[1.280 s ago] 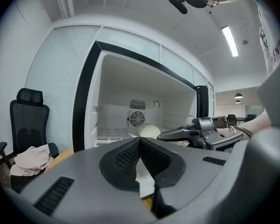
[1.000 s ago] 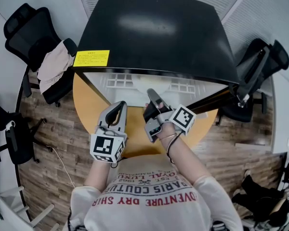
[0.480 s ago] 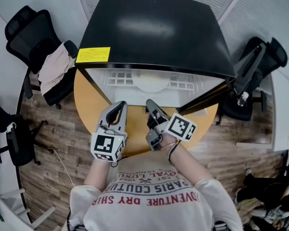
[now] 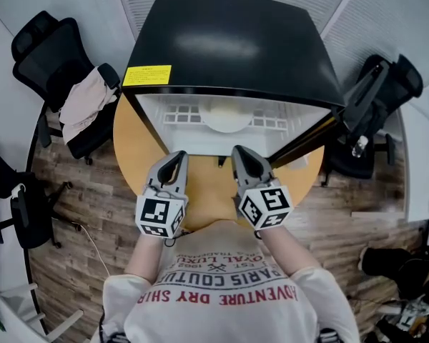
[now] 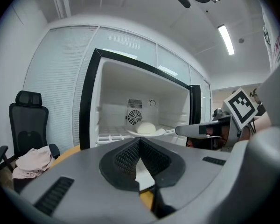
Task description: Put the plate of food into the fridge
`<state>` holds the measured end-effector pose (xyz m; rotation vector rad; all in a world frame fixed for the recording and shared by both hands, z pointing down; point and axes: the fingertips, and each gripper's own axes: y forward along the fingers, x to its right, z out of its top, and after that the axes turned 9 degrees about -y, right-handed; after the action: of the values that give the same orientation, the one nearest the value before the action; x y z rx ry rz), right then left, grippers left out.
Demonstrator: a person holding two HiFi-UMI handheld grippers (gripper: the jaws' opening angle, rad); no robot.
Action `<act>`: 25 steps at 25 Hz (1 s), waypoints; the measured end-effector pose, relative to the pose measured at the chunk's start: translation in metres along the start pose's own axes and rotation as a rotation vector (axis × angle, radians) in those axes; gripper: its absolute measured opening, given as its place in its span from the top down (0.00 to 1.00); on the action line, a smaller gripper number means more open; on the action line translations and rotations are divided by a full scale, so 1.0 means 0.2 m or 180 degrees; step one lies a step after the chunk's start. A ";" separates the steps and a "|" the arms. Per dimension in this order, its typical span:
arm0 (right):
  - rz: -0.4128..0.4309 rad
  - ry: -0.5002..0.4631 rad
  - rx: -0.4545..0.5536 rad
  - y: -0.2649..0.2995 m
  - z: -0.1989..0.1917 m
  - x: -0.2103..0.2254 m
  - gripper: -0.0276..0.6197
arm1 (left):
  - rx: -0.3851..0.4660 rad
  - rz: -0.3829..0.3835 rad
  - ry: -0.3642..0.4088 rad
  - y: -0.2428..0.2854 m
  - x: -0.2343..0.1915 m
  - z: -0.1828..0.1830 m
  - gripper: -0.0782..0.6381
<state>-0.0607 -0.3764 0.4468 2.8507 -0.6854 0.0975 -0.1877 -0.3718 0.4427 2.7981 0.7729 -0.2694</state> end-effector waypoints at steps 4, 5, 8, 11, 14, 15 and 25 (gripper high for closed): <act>-0.0255 -0.0710 0.0131 -0.05 0.04 -0.01 0.91 | 0.0012 -0.0032 0.0023 -0.01 0.02 0.01 0.86; -0.0310 -0.0834 0.0167 -0.05 0.05 -0.01 0.91 | 0.0018 -0.0041 0.0030 -0.01 0.02 0.02 0.86; -0.0442 -0.1075 0.0270 -0.08 0.07 -0.01 0.91 | 0.0040 -0.0074 0.0050 -0.01 0.04 0.03 0.86; -0.0487 -0.1109 0.0303 -0.10 0.08 -0.01 0.91 | 0.0056 -0.0093 0.0058 -0.02 0.04 0.04 0.86; -0.0480 -0.1120 0.0324 -0.10 0.09 -0.02 0.91 | 0.0080 -0.0111 0.0062 -0.02 0.05 0.06 0.86; -0.0476 -0.1096 0.0310 -0.10 0.09 -0.02 0.91 | 0.0085 -0.0119 0.0067 -0.02 0.05 0.06 0.86; -0.0431 -0.0842 0.0133 -0.10 0.04 -0.02 0.91 | 0.0081 -0.0177 0.0112 -0.01 0.09 0.07 0.86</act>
<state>-0.0543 -0.3592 0.4349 2.9704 -0.5391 -0.2943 -0.1756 -0.3659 0.4256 2.8153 0.8620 -0.2417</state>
